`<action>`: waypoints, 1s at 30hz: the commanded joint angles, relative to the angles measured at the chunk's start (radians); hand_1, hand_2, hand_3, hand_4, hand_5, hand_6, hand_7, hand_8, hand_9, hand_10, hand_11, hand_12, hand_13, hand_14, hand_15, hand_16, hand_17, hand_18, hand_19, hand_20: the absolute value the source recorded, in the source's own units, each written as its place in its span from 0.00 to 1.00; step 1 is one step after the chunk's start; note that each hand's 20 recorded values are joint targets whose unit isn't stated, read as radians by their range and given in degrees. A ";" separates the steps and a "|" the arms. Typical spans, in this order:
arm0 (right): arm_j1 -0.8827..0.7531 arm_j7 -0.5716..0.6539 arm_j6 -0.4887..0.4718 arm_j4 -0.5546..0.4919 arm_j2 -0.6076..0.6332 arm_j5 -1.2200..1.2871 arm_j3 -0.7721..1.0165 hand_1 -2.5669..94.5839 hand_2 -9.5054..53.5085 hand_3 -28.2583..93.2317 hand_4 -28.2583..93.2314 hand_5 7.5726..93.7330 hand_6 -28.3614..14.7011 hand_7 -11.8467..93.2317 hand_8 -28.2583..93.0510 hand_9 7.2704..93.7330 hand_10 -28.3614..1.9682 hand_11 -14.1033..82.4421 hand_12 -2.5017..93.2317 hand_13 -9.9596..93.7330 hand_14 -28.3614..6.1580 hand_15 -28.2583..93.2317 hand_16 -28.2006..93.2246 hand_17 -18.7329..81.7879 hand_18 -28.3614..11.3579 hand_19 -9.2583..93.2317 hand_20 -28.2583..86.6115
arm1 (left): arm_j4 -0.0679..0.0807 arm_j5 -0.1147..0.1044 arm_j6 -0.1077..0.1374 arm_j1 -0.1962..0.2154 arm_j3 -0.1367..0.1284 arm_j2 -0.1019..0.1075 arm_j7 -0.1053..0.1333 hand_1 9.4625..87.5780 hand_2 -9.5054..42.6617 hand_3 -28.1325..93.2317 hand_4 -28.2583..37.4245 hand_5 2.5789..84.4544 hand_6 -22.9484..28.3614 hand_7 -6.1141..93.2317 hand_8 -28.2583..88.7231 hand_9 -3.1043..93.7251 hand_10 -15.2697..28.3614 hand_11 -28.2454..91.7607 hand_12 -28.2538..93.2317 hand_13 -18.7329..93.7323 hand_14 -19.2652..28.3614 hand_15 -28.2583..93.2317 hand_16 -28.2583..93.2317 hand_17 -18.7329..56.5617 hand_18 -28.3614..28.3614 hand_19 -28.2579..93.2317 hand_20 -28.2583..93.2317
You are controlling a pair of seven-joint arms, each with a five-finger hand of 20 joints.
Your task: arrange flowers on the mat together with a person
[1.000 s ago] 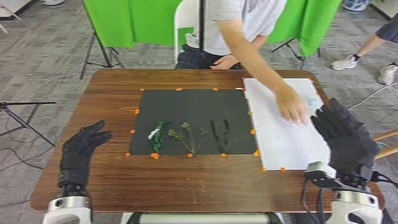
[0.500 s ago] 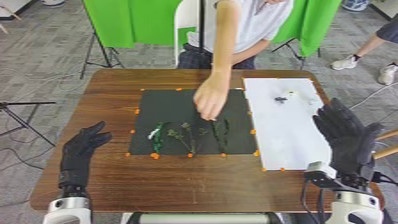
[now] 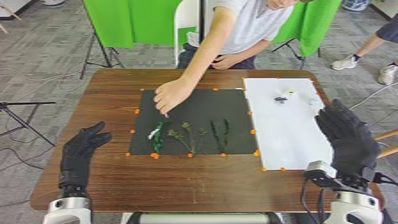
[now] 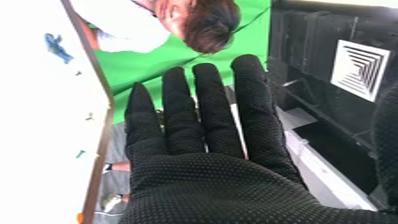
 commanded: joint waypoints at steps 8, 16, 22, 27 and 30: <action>-0.041 -0.038 0.027 -0.018 0.004 -0.008 -0.022 0.11 0.04 0.84 0.05 0.45 0.66 0.24 0.15 0.42 0.48 0.20 0.15 0.42 0.45 0.33 0.33 0.38 0.35 0.10 0.49 | -0.003 0.002 0.001 0.013 0.000 -0.007 -0.011 0.11 0.39 0.76 0.00 0.58 0.52 0.20 0.19 0.59 0.72 0.41 0.34 0.54 0.80 0.42 0.22 0.38 0.73 0.34 0.38; -0.051 -0.046 0.054 -0.023 0.016 -0.014 -0.033 0.14 0.00 0.85 0.05 0.45 0.66 0.25 0.15 0.42 0.47 0.20 0.17 0.43 0.46 0.33 0.34 0.40 0.36 0.13 0.51 | -0.003 0.003 0.000 0.013 -0.002 -0.006 -0.012 0.11 0.39 0.76 0.00 0.58 0.52 0.20 0.19 0.59 0.71 0.42 0.34 0.54 0.80 0.43 0.22 0.38 0.73 0.34 0.39; -0.054 -0.054 0.070 -0.023 0.035 -0.001 -0.041 0.15 0.00 0.85 0.05 0.45 0.65 0.26 0.15 0.44 0.46 0.20 0.18 0.45 0.46 0.34 0.34 0.41 0.37 0.17 0.53 | -0.003 0.002 0.002 0.014 -0.003 -0.004 -0.009 0.11 0.39 0.76 0.00 0.59 0.53 0.20 0.19 0.59 0.72 0.42 0.34 0.54 0.80 0.43 0.22 0.38 0.73 0.34 0.39; -0.059 -0.072 0.104 -0.023 0.076 0.027 -0.059 0.16 0.00 0.85 0.05 0.45 0.65 0.26 0.14 0.44 0.45 0.20 0.18 0.46 0.45 0.34 0.35 0.42 0.37 0.18 0.54 | -0.004 0.002 0.004 0.018 -0.003 -0.005 -0.007 0.11 0.39 0.76 0.00 0.59 0.53 0.20 0.19 0.59 0.72 0.42 0.34 0.54 0.80 0.43 0.22 0.38 0.73 0.34 0.39; -0.066 -0.099 0.150 -0.023 0.134 0.069 -0.083 0.17 0.00 0.85 0.05 0.45 0.64 0.26 0.14 0.44 0.45 0.20 0.18 0.47 0.45 0.34 0.35 0.42 0.36 0.20 0.54 | -0.005 0.002 0.004 0.018 -0.005 -0.003 -0.006 0.11 0.39 0.76 0.00 0.58 0.52 0.20 0.19 0.59 0.72 0.42 0.34 0.54 0.80 0.42 0.22 0.38 0.73 0.34 0.38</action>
